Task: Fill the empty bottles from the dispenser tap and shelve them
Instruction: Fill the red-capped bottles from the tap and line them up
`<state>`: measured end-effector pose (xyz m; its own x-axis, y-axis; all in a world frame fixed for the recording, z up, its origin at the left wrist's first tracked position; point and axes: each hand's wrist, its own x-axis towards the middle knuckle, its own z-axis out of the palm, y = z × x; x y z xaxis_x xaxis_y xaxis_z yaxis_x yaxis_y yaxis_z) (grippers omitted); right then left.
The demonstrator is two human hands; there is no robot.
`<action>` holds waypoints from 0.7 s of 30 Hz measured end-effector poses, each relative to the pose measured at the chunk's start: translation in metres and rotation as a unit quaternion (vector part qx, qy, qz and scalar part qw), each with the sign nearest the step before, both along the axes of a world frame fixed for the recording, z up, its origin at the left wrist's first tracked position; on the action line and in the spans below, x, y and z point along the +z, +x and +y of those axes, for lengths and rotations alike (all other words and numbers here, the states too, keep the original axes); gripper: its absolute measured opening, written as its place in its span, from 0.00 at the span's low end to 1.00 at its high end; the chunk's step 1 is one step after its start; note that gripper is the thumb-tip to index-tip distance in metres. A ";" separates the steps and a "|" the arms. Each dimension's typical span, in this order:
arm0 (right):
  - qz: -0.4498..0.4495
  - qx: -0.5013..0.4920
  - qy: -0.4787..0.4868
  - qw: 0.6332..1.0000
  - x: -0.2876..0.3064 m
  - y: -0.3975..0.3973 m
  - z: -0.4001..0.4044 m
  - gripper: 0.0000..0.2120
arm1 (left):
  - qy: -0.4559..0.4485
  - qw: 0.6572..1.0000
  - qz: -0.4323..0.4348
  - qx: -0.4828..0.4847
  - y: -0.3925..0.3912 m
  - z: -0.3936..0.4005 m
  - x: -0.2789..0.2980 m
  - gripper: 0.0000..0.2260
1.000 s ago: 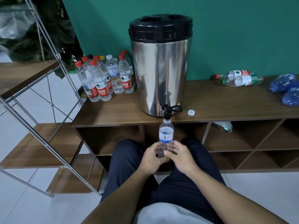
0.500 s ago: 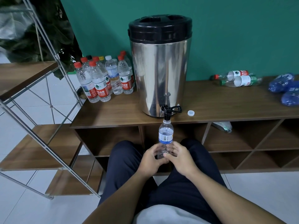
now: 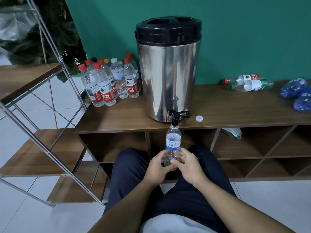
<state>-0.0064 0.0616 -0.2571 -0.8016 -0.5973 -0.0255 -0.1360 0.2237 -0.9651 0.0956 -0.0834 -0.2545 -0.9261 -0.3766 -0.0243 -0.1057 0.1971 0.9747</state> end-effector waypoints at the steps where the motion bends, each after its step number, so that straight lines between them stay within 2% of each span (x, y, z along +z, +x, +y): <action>1: -0.001 -0.001 0.000 1.000 0.000 0.000 0.000 0.24 | -0.002 1.000 0.002 -0.001 0.000 0.000 0.001 0.26; 21: -0.011 -0.007 -0.013 1.000 0.007 0.005 0.002 0.24 | 0.021 1.000 0.018 -0.014 0.001 0.002 0.002 0.27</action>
